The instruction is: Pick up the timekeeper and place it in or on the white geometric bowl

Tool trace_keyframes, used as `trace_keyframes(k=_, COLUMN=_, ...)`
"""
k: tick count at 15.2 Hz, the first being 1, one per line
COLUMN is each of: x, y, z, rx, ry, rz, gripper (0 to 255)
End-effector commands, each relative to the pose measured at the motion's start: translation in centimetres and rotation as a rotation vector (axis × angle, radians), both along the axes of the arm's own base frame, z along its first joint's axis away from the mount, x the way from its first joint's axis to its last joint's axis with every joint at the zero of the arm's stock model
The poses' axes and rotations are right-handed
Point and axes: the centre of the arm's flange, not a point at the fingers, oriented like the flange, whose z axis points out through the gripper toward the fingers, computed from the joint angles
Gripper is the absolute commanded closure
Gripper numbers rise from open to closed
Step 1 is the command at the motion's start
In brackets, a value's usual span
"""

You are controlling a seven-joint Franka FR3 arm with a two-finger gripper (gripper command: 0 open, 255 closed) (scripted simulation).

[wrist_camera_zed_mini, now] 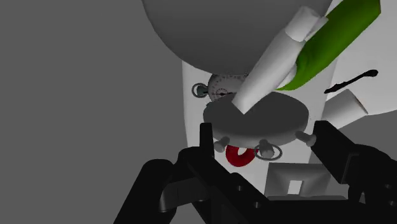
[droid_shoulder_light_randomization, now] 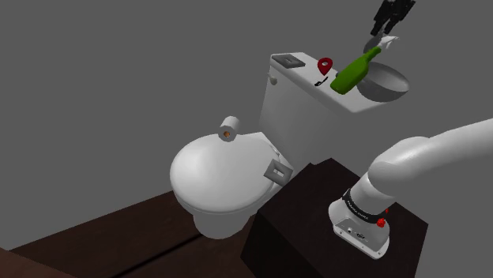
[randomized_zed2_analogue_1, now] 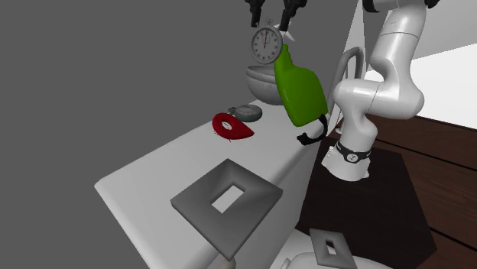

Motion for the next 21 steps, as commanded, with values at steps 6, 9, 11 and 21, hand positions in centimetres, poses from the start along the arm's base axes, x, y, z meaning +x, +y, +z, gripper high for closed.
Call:
trace_keyframes(k=6, x=-6.1, y=-0.3, z=-1.0, rx=0.000, ry=0.000, rz=0.001, gripper=255)
trace_keyframes(k=9, x=-6.1, y=-0.3, z=-2.6, rx=0.000, ry=0.000, rz=0.001, gripper=255)
trace_keyframes(k=11, x=-6.1, y=-0.3, z=-3.6, rx=0.000, ry=0.000, rz=0.001, gripper=255)
trace_keyframes(k=21, x=-6.1, y=-0.3, z=-8.1, rx=0.000, ry=0.000, rz=0.001, gripper=255)
